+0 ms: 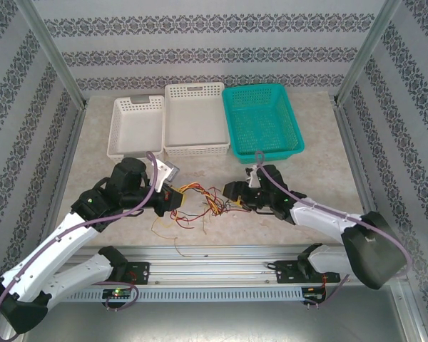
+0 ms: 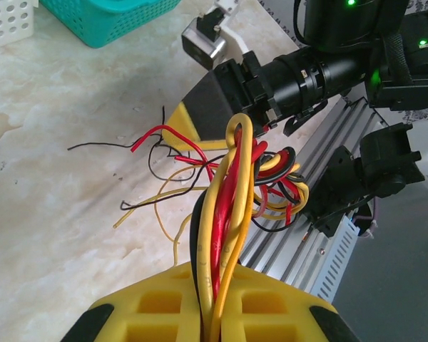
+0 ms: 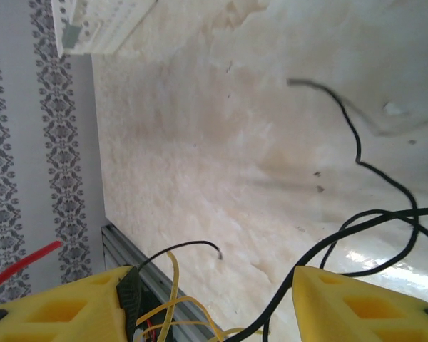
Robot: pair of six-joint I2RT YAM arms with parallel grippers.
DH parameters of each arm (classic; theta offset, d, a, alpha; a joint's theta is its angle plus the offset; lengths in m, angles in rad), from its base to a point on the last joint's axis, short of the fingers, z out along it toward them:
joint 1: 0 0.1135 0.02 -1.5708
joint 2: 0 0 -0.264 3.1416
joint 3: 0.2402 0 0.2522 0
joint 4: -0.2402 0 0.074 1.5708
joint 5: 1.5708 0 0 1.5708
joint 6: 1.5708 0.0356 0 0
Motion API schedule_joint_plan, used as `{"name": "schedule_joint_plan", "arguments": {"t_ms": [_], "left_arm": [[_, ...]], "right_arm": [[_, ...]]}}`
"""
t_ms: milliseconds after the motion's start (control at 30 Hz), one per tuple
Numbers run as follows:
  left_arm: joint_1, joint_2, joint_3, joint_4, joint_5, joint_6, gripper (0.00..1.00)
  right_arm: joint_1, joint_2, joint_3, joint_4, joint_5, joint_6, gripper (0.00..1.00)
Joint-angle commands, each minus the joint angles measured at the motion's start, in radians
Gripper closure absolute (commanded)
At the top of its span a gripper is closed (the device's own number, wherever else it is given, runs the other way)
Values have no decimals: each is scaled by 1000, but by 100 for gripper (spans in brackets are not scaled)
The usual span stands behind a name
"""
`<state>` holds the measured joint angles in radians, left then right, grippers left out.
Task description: Untangle the cables
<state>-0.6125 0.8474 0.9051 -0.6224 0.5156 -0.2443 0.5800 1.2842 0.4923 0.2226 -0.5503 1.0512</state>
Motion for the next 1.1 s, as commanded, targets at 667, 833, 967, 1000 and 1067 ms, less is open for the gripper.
{"name": "schedule_joint_plan", "arguments": {"t_ms": [667, 833, 967, 1000, 1067], "left_arm": [[8, -39, -20, -34, -60, 46, 100], [8, -49, 31, -138, -137, 64, 100], [8, -54, 68, -210, -198, 69, 100], [8, -47, 75, -226, -213, 69, 100], [9, -29, 80, -252, -248, 74, 100]], "right_arm": [[9, 60, 149, -281, 146, -160, 100], [-116, -184, 142, -513, 354, -275, 100], [-246, -345, 120, -586, 363, -298, 100], [-269, -365, 121, -600, 361, -304, 100], [-314, -398, 143, -656, 376, -324, 100]]}}
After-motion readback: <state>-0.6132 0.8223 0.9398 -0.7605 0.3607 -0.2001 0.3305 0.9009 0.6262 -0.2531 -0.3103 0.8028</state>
